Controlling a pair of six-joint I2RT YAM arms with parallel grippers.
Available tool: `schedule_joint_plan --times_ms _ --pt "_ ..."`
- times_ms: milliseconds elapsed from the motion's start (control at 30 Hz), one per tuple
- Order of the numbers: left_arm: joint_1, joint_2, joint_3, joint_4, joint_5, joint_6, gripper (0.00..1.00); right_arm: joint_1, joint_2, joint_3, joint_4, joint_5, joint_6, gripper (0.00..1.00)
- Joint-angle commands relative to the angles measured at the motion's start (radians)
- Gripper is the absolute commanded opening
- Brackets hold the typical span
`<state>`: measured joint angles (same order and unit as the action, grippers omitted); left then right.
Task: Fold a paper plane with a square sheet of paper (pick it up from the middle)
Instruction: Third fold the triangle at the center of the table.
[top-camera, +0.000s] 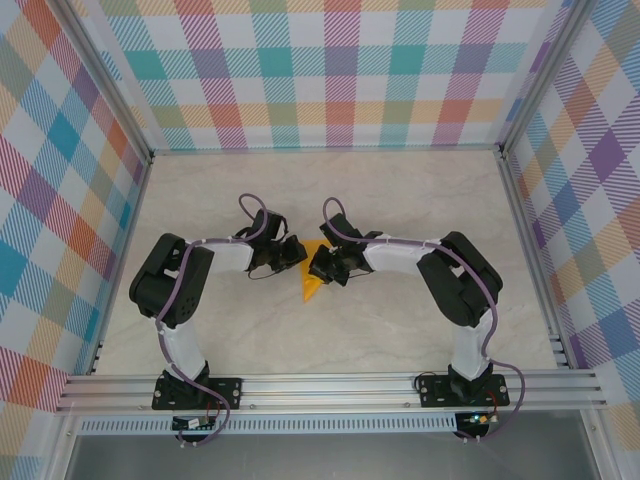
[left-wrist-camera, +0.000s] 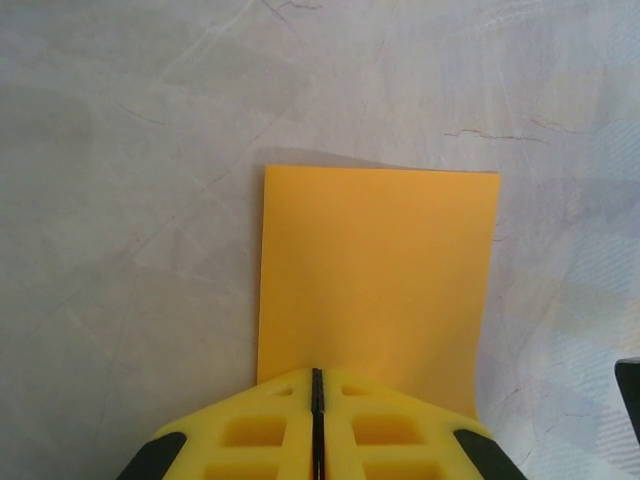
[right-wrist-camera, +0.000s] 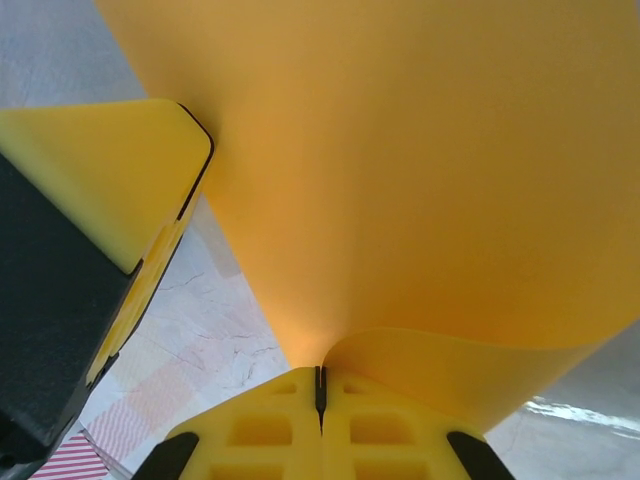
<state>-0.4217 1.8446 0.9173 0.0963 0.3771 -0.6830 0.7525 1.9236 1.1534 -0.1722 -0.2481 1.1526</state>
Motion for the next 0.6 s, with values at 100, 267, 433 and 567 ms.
schedule_joint_plan --times_ms 100,267,433,567 --pt "0.009 0.005 0.017 -0.040 0.016 0.022 0.10 -0.004 0.027 0.038 0.009 -0.022 -0.045 0.03" --pt "0.009 0.005 0.016 -0.040 0.022 0.022 0.10 -0.004 0.044 0.049 0.005 -0.039 -0.068 0.02" --pt "0.009 0.002 0.014 -0.039 0.023 0.022 0.10 -0.004 0.049 0.049 0.005 -0.041 -0.074 0.02" --pt "0.009 0.002 0.014 -0.041 0.023 0.023 0.10 -0.004 0.051 0.049 0.008 -0.037 -0.076 0.02"
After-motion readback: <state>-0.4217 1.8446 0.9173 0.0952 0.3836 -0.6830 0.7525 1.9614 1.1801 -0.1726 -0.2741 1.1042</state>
